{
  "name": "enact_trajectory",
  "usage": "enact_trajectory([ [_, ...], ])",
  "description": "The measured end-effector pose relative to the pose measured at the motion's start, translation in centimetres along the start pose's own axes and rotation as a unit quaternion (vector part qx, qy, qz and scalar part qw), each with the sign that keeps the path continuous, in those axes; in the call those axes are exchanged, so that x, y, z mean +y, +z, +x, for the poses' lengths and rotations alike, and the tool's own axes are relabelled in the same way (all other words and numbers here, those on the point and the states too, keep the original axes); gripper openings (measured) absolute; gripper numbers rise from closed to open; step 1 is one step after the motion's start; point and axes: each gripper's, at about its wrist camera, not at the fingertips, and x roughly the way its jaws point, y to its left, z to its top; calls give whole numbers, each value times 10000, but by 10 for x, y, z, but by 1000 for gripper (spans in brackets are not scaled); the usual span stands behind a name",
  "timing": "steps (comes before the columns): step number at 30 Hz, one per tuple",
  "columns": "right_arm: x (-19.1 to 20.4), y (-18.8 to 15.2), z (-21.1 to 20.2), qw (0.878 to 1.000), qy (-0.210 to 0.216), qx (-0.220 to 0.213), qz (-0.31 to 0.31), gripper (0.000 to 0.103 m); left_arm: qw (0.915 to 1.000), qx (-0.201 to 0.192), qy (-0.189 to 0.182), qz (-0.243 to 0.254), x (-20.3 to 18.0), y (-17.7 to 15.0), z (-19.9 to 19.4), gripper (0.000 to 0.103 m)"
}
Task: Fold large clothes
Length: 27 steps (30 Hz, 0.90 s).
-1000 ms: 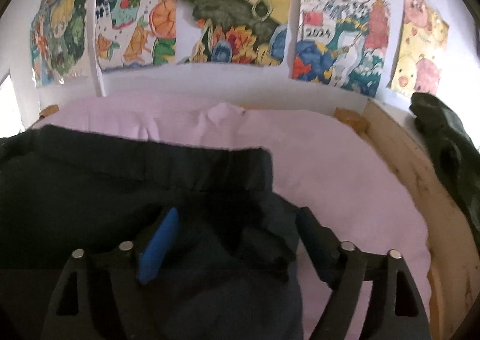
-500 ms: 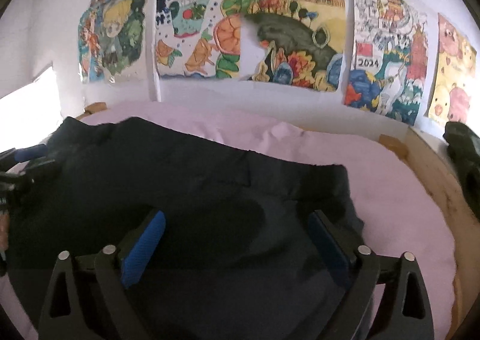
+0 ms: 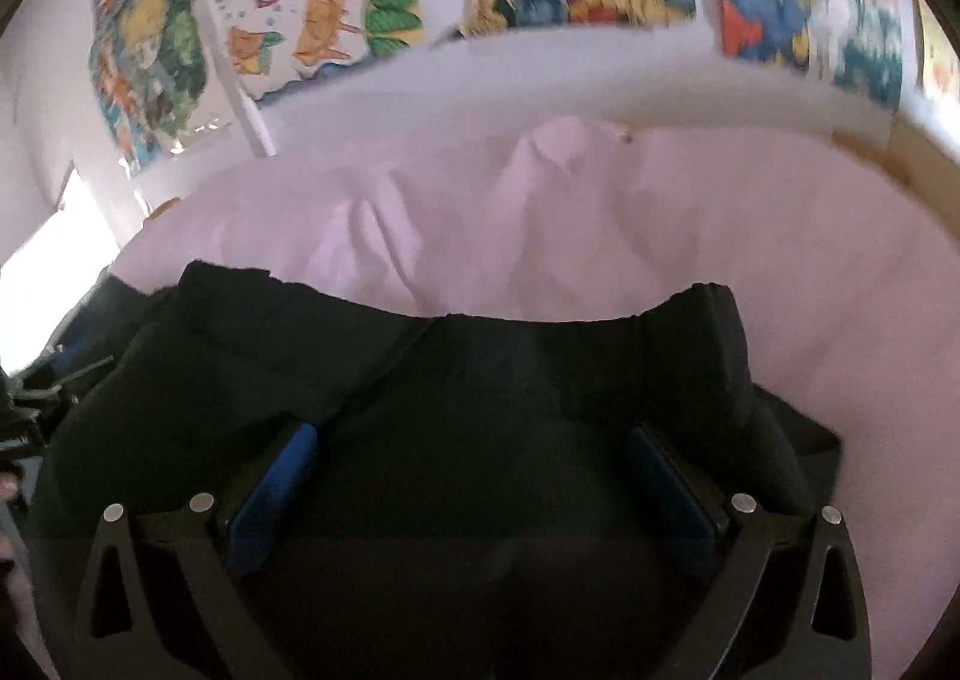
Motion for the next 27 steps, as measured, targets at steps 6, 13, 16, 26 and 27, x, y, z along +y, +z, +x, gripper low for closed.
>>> enact_trajectory([
  [6,12,-5,7,9984,-506,-55,-259,103,9996,-165,203,132,-3,-6,6,102],
  [13,6,-7,-48,9992,-217,-309,-86,103,9999,-88,26,-143,5,-3,-27,102],
  [16,11,-19,-77,9994,-134,-253,-191,103,9995,-302,38,-104,2,-6,-57,102],
  [26,20,-65,-103,9992,-145,-146,-354,103,9982,-531,131,228,1,-57,-115,102],
  [27,19,-66,-104,9992,-153,-134,-330,103,9984,-497,146,232,2,-61,-117,102],
])
